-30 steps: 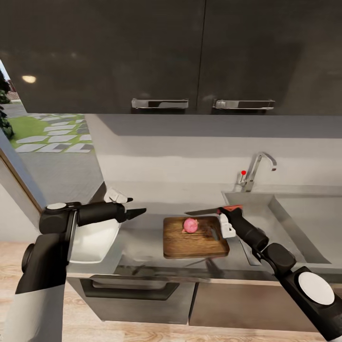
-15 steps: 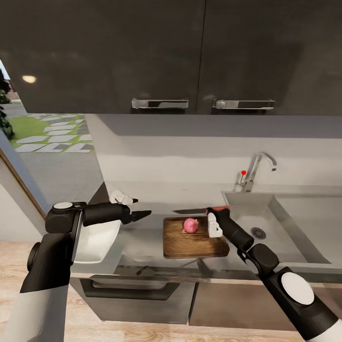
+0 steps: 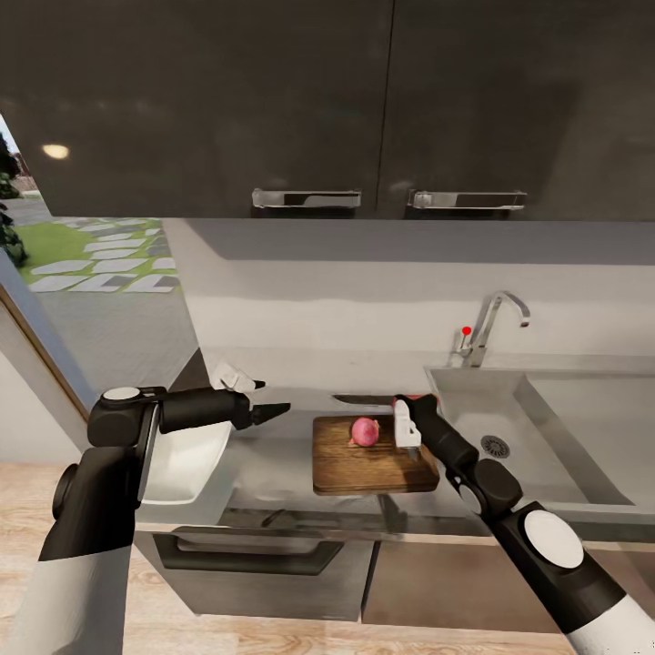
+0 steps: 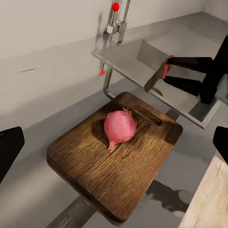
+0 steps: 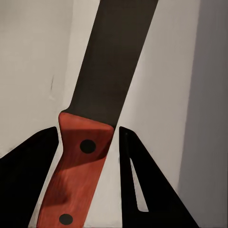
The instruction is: In the kitchen, take the Vidalia onion out of the sink, dice it on the chopping board with the paring knife, put the diced onion into the bowl on the countertop, then place both the paring knife and the chopping board into the sink.
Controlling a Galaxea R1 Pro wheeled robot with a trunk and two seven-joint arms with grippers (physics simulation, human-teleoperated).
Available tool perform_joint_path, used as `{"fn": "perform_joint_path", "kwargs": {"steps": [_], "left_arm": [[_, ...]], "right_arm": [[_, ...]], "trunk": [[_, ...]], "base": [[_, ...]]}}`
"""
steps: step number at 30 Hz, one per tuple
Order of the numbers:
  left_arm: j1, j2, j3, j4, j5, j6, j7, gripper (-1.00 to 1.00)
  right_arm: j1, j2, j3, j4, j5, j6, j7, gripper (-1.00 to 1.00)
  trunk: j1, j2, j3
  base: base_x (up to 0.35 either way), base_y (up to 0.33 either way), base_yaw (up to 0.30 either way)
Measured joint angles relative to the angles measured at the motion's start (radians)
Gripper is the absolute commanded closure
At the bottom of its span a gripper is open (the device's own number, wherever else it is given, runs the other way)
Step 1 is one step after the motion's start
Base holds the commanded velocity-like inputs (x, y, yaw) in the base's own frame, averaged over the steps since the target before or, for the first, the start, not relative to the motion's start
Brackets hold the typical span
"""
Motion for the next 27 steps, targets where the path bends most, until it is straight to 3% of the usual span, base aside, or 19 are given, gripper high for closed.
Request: {"fn": "perform_joint_path", "kwargs": {"steps": [12,27], "left_arm": [[0.0,-0.007,-0.018,0.0,-0.001,-0.001,0.0,-1.0],[0.0,-0.011,-0.019,0.0,0.0,0.001,-0.001,-1.0]], "right_arm": [[-0.037,0.043,0.001,0.033,0.001,0.015,0.0,1.0],[-0.053,0.056,0.001,0.088,0.003,0.017,0.0,1.0]], "trunk": [[0.0,0.0,0.0],[0.0,0.0,0.0]], "base": [[0.0,0.0,0.0],[0.0,0.0,0.0]]}}
